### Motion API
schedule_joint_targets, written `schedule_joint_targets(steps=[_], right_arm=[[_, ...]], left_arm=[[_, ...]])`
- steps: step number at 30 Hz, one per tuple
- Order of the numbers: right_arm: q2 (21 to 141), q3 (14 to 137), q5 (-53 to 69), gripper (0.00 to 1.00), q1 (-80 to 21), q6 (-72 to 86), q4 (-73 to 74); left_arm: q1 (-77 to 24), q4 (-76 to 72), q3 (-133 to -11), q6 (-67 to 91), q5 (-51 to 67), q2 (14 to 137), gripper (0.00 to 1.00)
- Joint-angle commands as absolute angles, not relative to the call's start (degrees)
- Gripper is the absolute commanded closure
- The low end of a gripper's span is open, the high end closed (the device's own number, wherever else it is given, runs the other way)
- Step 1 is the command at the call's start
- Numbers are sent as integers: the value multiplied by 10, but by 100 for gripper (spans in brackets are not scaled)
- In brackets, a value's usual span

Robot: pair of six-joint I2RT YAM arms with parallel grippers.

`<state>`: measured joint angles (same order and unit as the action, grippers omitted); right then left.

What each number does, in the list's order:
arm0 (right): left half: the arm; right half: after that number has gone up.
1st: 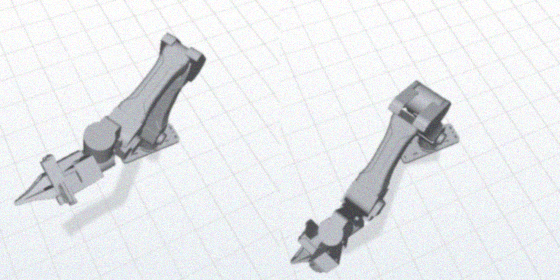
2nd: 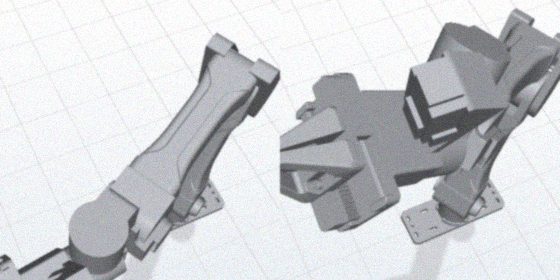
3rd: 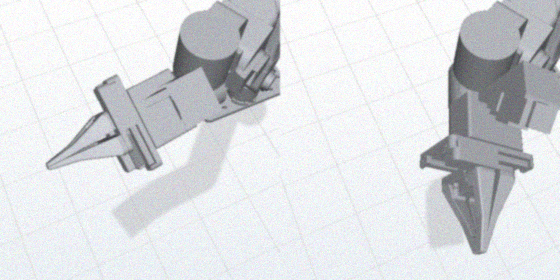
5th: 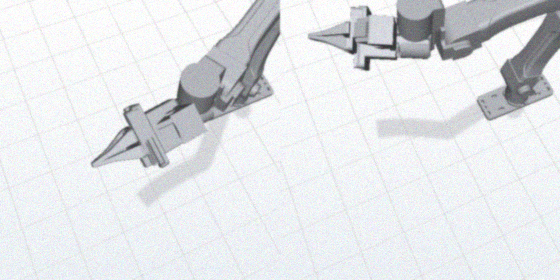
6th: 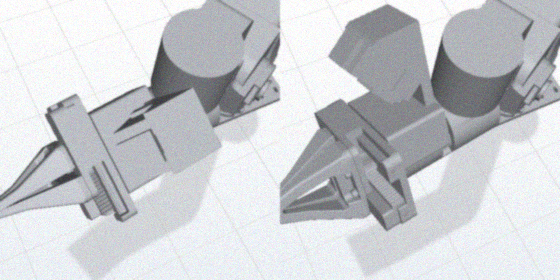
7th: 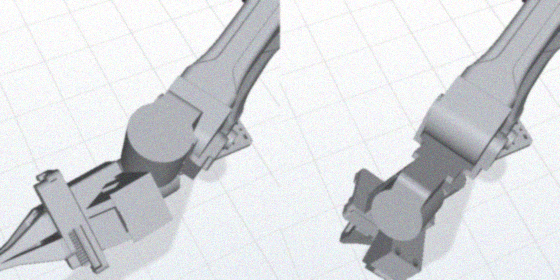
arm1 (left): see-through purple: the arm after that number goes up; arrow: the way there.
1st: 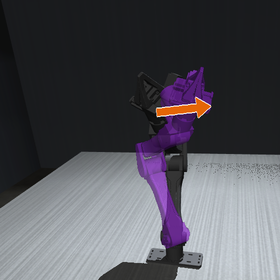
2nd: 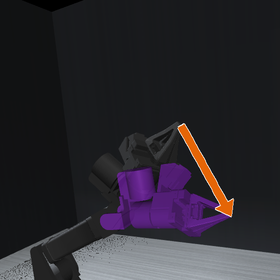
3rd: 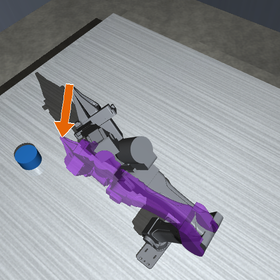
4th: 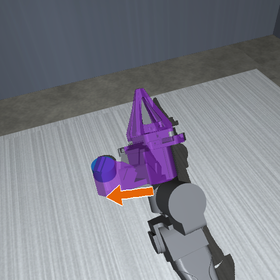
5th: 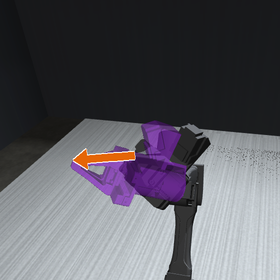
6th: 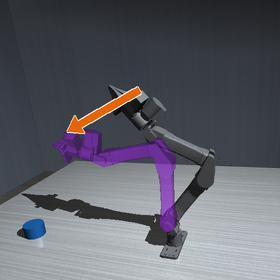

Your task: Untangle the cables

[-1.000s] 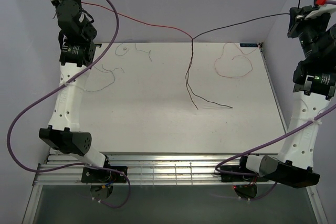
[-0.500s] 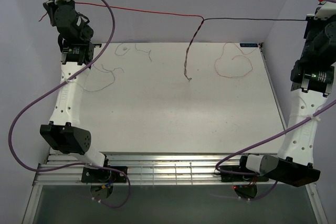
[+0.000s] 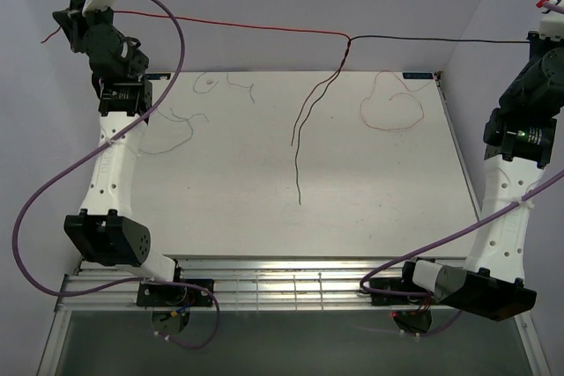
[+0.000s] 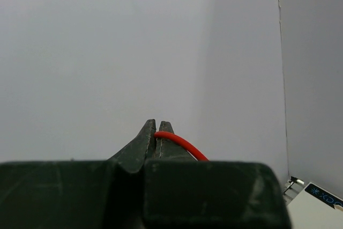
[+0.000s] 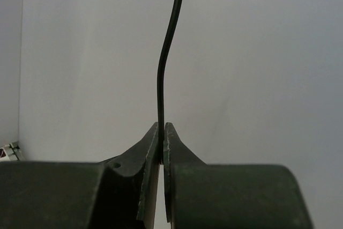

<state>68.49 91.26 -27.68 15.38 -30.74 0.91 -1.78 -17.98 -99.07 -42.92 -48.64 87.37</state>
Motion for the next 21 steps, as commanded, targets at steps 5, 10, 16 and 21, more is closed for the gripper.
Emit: schedule_joint_targets(steps=[5, 10, 16, 21], right_arm=[[658, 868, -360, 92, 163, -389, -95], [651, 860, -370, 92, 162, -416, -119], [647, 874, -283, 92, 159, -382, -51], [653, 938, 13, 92, 159, -210, 75]], left_arm=[[-2, -246, -958, -475, -492, 810, 100], [-1, -322, -928, -533, -497, 804, 100], [18, -324, -941, -511, -510, 813, 100], [-24, 59, -1089, -215, -442, 856, 100]])
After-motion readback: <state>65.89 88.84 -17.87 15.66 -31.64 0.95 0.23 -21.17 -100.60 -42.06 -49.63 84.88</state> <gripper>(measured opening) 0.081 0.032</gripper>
